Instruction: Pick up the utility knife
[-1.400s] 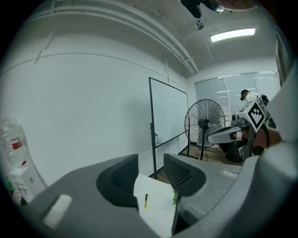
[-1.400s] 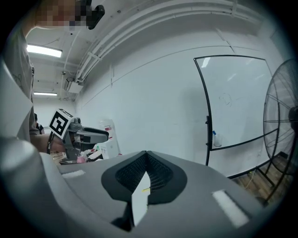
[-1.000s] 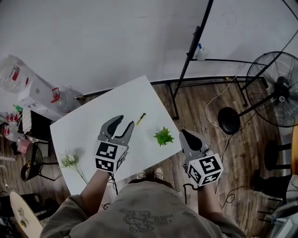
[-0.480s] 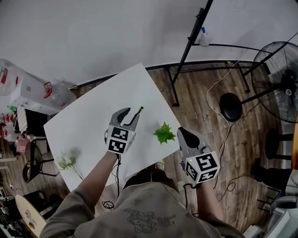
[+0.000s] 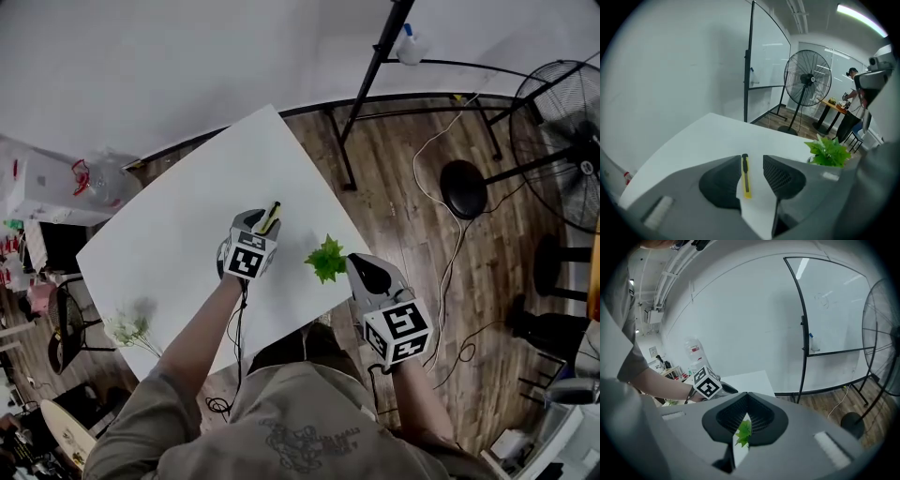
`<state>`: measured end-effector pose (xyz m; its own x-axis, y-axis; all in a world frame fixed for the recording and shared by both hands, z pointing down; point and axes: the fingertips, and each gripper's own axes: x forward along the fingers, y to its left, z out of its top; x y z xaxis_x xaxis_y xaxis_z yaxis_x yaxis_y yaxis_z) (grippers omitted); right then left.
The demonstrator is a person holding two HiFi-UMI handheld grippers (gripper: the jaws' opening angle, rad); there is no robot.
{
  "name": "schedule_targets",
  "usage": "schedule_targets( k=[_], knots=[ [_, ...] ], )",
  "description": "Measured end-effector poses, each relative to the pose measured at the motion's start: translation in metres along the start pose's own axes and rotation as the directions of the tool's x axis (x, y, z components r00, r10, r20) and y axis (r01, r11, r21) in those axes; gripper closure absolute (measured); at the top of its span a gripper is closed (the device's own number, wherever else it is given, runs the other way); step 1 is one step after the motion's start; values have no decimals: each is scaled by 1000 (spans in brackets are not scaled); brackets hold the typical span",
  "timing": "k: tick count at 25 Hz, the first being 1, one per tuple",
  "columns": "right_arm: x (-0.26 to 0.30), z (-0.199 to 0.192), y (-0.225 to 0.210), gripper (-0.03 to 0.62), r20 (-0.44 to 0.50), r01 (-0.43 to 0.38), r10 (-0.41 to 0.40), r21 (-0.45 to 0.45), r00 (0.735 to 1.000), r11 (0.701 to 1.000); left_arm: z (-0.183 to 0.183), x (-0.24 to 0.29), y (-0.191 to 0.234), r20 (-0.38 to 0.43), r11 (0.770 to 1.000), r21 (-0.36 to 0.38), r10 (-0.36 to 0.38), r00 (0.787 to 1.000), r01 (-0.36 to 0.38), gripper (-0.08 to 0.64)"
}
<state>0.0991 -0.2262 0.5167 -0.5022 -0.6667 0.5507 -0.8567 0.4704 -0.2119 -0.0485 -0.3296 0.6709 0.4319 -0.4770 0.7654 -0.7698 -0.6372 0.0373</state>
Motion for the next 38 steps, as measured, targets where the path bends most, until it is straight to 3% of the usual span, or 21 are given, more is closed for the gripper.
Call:
schedule_targets(
  k=[9, 16, 18, 22, 25, 32, 38],
  knots=[
    [7, -16, -10, 563, -43, 22, -21, 17, 999, 1000, -31, 47, 9, -120, 998, -49, -45, 992, 39, 410],
    [10, -25, -12, 563, -60, 24, -23, 28, 998, 999, -32, 50, 10, -113, 998, -49, -34, 993, 29, 438],
    [11, -26, -11, 563, -60, 20, -18, 26, 998, 999, -33, 51, 9, -113, 999, -43, -29, 993, 24, 496],
    [13, -22, -7, 563, -52, 10, -9, 22, 999, 1000, -34, 48, 9, -121, 998, -53, -32, 992, 26, 497],
    [9, -16, -3, 563, -40, 2, -2, 8, 999, 1000, -27, 34, 8, -100, 997, -74, -34, 994, 27, 497],
    [-8, 11, -3, 563, 21, 1, 1, -84, 1000, 997, 1, -16, 2, -14, 999, -11, -36, 999, 36, 497],
    [-36, 58, -4, 563, 119, 34, -17, -146, 993, 989, 35, -90, 11, 110, 1000, -9, 21, 994, -20, 497]
  ],
)
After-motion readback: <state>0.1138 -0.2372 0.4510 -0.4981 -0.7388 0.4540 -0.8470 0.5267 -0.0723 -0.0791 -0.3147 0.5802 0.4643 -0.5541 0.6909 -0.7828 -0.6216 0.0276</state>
